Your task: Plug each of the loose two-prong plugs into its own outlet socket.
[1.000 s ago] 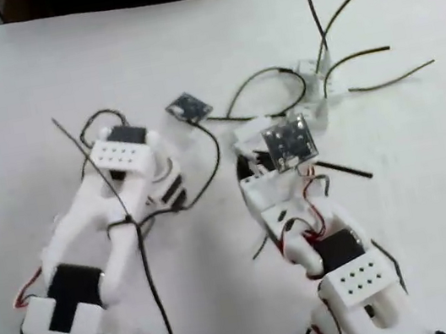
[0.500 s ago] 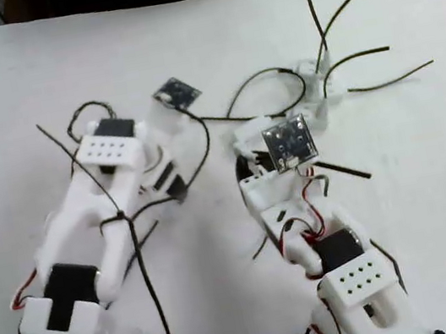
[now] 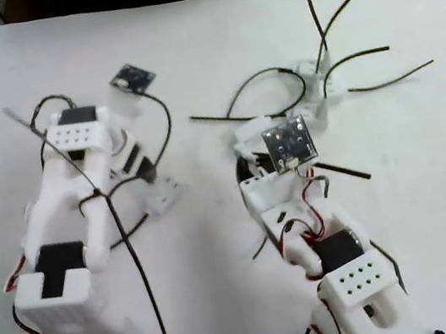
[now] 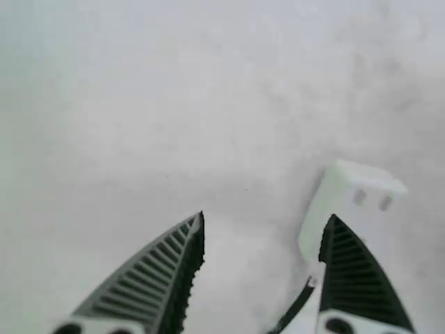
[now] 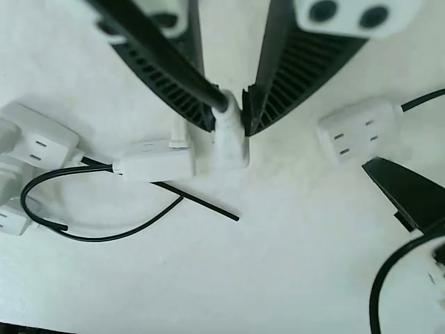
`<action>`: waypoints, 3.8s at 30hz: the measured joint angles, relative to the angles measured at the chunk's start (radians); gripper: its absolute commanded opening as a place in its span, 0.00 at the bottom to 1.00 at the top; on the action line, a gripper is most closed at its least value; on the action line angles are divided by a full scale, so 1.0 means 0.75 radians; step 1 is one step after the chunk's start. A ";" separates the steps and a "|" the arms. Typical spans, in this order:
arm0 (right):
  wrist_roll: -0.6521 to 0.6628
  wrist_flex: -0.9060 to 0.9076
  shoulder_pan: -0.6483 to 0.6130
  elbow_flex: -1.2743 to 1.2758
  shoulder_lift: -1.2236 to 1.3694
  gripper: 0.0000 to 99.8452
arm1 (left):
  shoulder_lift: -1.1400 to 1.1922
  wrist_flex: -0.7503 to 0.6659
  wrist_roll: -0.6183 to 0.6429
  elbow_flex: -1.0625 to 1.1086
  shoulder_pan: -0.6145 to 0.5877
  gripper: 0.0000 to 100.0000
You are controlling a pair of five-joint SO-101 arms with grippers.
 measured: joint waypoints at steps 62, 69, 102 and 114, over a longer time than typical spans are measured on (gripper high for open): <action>0.000 0.000 0.004 0.000 0.000 0.02 | -0.047 -0.072 -0.047 0.272 0.428 0.28; 0.000 0.000 0.002 0.000 0.000 0.02 | -0.047 0.160 -0.047 0.029 0.338 0.28; 0.000 0.215 -0.354 -0.544 0.714 0.02 | -0.642 0.397 0.276 -0.221 -0.123 0.12; 0.096 0.336 -0.376 -0.804 1.054 0.02 | -1.133 -0.057 0.383 0.675 -0.346 0.14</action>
